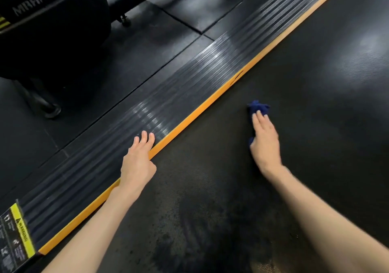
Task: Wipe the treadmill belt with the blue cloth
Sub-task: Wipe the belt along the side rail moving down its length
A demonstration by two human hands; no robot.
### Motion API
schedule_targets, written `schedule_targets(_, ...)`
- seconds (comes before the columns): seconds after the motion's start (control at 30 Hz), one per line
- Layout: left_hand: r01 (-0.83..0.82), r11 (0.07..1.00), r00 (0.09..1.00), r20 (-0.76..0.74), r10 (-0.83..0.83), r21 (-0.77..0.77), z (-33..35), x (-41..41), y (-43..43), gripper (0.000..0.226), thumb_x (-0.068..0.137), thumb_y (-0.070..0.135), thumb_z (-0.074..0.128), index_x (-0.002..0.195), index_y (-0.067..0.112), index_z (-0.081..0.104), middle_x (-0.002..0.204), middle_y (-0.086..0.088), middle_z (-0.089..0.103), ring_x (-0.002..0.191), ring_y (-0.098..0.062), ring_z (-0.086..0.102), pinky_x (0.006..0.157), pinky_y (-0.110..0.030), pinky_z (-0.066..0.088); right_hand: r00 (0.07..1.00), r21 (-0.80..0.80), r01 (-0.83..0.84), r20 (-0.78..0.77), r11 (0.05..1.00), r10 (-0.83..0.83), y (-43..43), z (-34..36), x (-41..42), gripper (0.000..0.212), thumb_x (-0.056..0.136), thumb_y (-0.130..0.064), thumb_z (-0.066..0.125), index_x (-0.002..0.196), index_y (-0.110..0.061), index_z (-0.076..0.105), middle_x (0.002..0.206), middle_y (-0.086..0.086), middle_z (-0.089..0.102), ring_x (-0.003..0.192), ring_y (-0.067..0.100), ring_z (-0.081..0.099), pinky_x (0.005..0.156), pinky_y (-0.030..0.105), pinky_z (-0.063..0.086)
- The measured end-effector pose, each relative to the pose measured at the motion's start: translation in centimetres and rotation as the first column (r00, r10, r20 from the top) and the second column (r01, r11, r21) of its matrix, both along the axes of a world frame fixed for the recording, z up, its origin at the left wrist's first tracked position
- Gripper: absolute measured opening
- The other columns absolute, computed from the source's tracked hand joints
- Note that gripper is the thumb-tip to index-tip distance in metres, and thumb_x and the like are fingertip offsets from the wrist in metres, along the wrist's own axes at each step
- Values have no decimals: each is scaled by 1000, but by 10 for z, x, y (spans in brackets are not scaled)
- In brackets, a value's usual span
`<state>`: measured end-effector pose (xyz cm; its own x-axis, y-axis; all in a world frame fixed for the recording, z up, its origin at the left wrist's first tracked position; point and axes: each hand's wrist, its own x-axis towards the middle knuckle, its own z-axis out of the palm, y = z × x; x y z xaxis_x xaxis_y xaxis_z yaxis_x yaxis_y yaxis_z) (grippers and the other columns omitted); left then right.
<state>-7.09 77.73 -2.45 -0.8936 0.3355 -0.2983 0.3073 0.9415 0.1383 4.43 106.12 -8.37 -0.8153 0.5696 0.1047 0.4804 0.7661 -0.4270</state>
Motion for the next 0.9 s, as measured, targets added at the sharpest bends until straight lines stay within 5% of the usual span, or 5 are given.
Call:
schedule_targets(0.1, -20, 999, 1000, -24, 19, -31, 1, 5, 8, 80, 84, -2, 56, 148, 20, 13, 157, -2, 5, 144, -25, 10, 109, -43, 34, 956, -10, -287, -60, 958, 286, -96, -3, 3, 70, 57, 12, 55, 127, 8, 51, 128, 25, 54, 117, 43, 52, 97, 47, 44)
schedule_targets(0.27, -10, 1000, 999, -33, 9, -16, -1, 8, 6, 80, 85, -2, 53, 148, 20, 10, 157, -1, 4, 144, -23, 8, 110, -43, 31, 490, 33, -871, -2, 490, 872, -164, -6, 47, 48, 90, -16, 29, 128, -5, 56, 137, 8, 51, 128, 27, 47, 102, 37, 42)
schedule_targets(0.43, 33, 999, 999, 18, -34, 41, -3, 0, -7, 75, 89, 6, 55, 149, 23, 14, 157, 1, 7, 144, -23, 10, 110, -50, 31, 933, 84, -361, 17, 929, 360, -16, -4, 41, 61, 68, 10, 49, 128, 1, 53, 137, 18, 48, 124, 39, 48, 107, 39, 32)
schedule_targets(0.57, 12, 1000, 1000, -25, -12, -12, -4, 4, 2, 75, 88, 19, 61, 148, 20, 16, 157, -2, 11, 143, -26, 16, 108, -46, 31, 990, -84, 135, 59, 987, -130, 4, 14, 37, 71, 71, 16, 55, 139, 4, 38, 149, 17, 30, 139, 35, 27, 114, 35, 18)
schedule_targets(0.9, -12, 996, 975, -223, -8, -91, -10, 12, 14, 66, 84, 15, 62, 142, 13, 32, 151, -8, 30, 136, -26, 34, 99, -41, 43, 900, 139, -430, 149, 892, 410, -45, 7, 62, 81, 53, 12, 76, 129, -2, 54, 139, 10, 49, 127, 28, 48, 104, 32, 29)
